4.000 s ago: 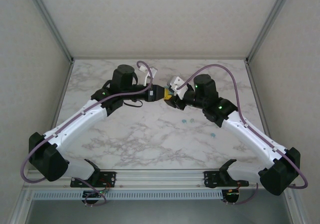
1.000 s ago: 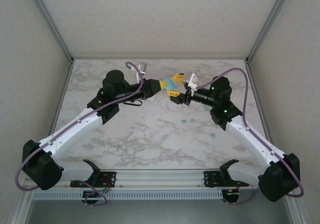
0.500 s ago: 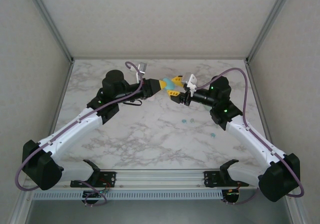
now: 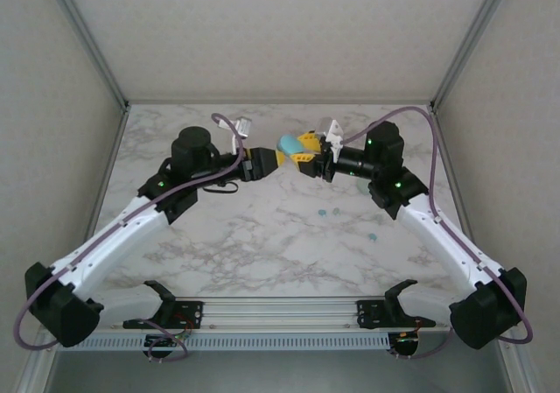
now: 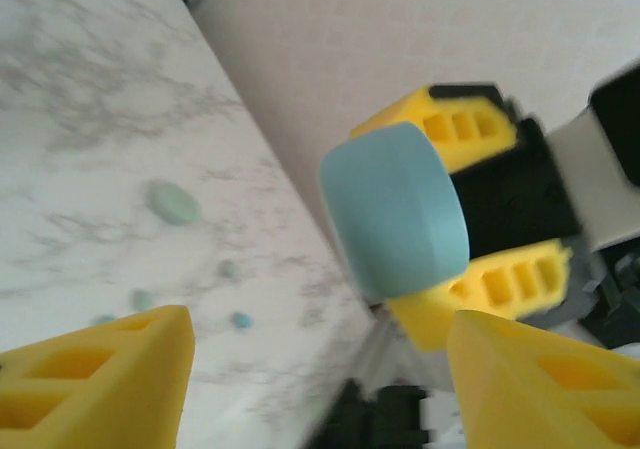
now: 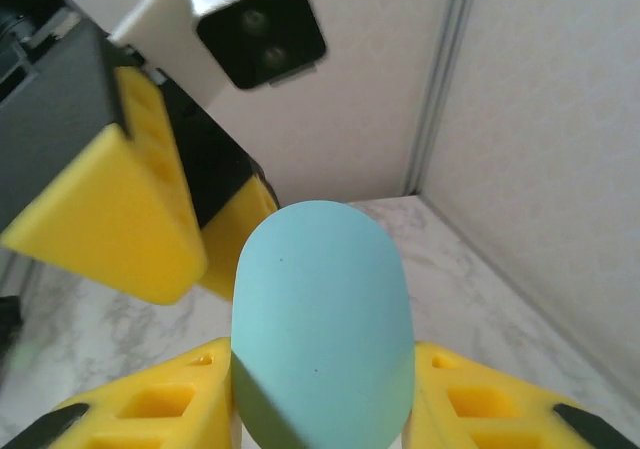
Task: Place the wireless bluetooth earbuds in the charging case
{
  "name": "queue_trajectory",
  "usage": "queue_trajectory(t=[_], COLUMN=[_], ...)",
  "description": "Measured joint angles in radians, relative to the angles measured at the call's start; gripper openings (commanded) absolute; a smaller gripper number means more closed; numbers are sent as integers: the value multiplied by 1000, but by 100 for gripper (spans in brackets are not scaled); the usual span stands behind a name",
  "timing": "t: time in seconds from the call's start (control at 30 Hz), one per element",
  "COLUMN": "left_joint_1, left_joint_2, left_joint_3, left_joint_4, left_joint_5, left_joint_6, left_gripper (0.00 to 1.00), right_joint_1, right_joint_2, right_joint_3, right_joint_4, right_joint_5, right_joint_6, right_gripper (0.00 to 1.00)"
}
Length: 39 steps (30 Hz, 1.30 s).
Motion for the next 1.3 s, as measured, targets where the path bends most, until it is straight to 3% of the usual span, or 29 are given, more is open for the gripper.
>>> queue_trajectory(t=[0.23,0.4,0.67,1.3], left_joint_1=[38,71,71,66], left_joint_2=[-204,-145,-21,52], left_joint_3=[-70,-38,5,80], left_joint_4=[-58,-114,-134,-165], left_joint_5=[3,143,304,399], left_joint_6=[528,699,727,743], left_gripper=[68,67,67,55], right_joint_1=[-6,-5,11,27], right_joint_2=[89,92,92,95], right_joint_3=[161,172,175,179], right_joint_4=[-232,-306,-349,-362], right_joint_5=[-178,-253,-283,-290], right_joint_6=[22,10,-51,-126], right_gripper=[36,37,36,37])
